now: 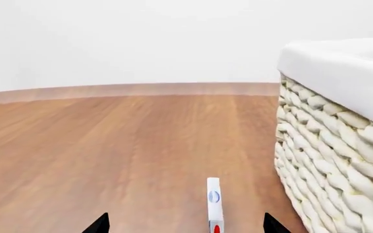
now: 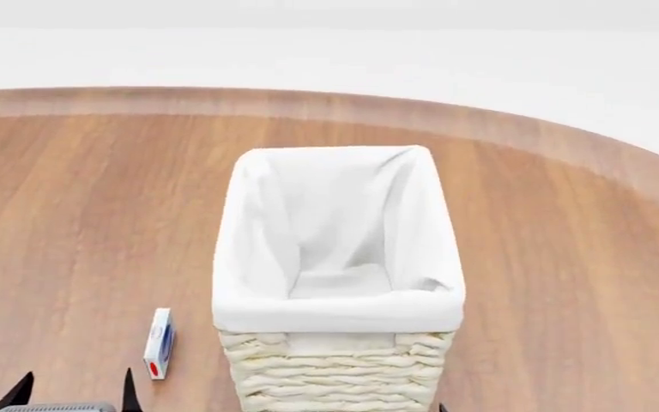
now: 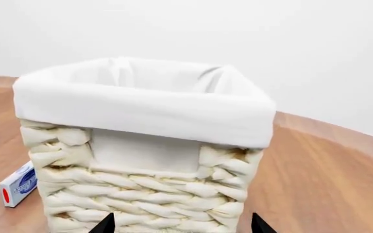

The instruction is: Pick up the cream cheese box, and put it in the basket.

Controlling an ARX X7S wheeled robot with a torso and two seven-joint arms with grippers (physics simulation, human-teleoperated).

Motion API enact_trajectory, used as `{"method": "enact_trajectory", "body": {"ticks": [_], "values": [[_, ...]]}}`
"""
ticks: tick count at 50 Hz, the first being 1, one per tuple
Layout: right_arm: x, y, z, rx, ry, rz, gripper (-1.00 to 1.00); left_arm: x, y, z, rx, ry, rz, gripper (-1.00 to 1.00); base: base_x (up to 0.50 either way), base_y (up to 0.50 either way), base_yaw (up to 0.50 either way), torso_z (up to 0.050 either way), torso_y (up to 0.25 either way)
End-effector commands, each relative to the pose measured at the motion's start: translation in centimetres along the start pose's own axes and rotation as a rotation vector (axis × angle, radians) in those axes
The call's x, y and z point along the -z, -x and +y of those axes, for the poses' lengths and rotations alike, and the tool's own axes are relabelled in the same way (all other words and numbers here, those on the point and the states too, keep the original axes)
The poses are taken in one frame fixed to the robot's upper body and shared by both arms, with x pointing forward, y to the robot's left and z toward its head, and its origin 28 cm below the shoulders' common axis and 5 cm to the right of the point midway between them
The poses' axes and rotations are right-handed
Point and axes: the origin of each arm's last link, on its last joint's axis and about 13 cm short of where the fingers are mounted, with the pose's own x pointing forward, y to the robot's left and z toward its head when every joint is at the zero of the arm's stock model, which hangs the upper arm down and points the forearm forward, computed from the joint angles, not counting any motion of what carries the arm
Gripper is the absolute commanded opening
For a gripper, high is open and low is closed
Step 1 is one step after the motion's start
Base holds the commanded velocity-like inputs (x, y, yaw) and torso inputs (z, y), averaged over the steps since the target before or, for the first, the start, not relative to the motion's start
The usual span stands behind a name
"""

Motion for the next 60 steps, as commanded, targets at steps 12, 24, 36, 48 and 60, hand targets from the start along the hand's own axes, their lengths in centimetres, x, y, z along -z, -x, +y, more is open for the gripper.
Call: {"method": "enact_trajectory", "body": {"ticks": [12, 24, 36, 48, 60], "values": [[0.4, -0.1, 0.1, -0.006, 0.003, 0.004, 1.00, -0.1, 0.9, -0.3, 0.075, 0.041, -0.001, 1.00, 0.00, 0.00, 0.00, 0.000, -0.229], [0.5, -0.2, 0.1, -0.008, 0.002, 0.006, 1.00, -0.3, 0.9, -0.2, 0.061, 0.048, -0.033, 1.00, 0.00, 0.00, 0.00, 0.000, -0.229], [0.6, -0.3, 0.1, -0.008, -0.001, 0.006, 1.00, -1.6, -0.7, 0.4, 0.112, 0.098, -0.041, 1.00, 0.00, 0.00, 0.00, 0.000, 0.000], [-0.1, 0.2, 0.1, -0.009, -0.004, 0.005, 1.00, -2.8, -10.3, 0.0, 0.234, 0.105, 0.107, 1.00, 0.00, 0.00, 0.00, 0.000, 0.000], [0.9, -0.5, 0.1, -0.021, -0.004, 0.004, 1.00, -3.5, -11.6, -0.6, 0.226, 0.077, 0.232, 1.00, 0.00, 0.00, 0.00, 0.000, 0.000]]}}
